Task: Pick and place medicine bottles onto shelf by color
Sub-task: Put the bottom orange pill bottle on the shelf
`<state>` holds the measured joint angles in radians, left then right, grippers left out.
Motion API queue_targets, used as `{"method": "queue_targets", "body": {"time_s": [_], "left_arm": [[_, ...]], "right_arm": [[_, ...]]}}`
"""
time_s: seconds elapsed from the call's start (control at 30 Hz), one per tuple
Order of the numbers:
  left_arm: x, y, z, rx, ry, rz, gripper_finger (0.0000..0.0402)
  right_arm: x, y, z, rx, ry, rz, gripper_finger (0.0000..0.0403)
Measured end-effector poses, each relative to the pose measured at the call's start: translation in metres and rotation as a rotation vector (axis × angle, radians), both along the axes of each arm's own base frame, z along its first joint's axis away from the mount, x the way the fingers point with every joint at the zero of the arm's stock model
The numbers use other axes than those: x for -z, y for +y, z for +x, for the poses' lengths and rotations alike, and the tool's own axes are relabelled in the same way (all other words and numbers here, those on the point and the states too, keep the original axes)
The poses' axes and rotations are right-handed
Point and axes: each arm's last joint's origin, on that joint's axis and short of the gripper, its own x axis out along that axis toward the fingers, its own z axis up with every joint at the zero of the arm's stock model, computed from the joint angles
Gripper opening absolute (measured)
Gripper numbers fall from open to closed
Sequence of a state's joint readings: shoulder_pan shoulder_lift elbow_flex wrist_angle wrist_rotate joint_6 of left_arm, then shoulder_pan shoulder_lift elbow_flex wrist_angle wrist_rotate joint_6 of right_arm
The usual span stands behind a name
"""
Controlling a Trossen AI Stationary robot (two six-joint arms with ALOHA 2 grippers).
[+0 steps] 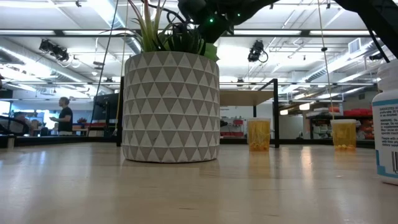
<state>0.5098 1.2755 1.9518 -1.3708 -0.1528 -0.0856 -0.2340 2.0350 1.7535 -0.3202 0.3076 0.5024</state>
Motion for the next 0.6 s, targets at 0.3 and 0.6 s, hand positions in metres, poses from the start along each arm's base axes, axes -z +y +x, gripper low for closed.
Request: {"method": "queue_targets", "body": {"time_s": [0.3,0.6], "left_arm": [[0.0000,0.0000,0.0000,-0.005,-0.004,-0.005,0.0099],[0.0002,-0.0001,-0.0001,-0.009,-0.005,-0.010,0.0099]], "right_arm": [[-0.0012,-0.0040,-0.0004,0.026,-0.017,-0.005,0.0310],[-0.0012,-0.0044,-0.0006,0.029,-0.007,-0.023,0.0310]]}}
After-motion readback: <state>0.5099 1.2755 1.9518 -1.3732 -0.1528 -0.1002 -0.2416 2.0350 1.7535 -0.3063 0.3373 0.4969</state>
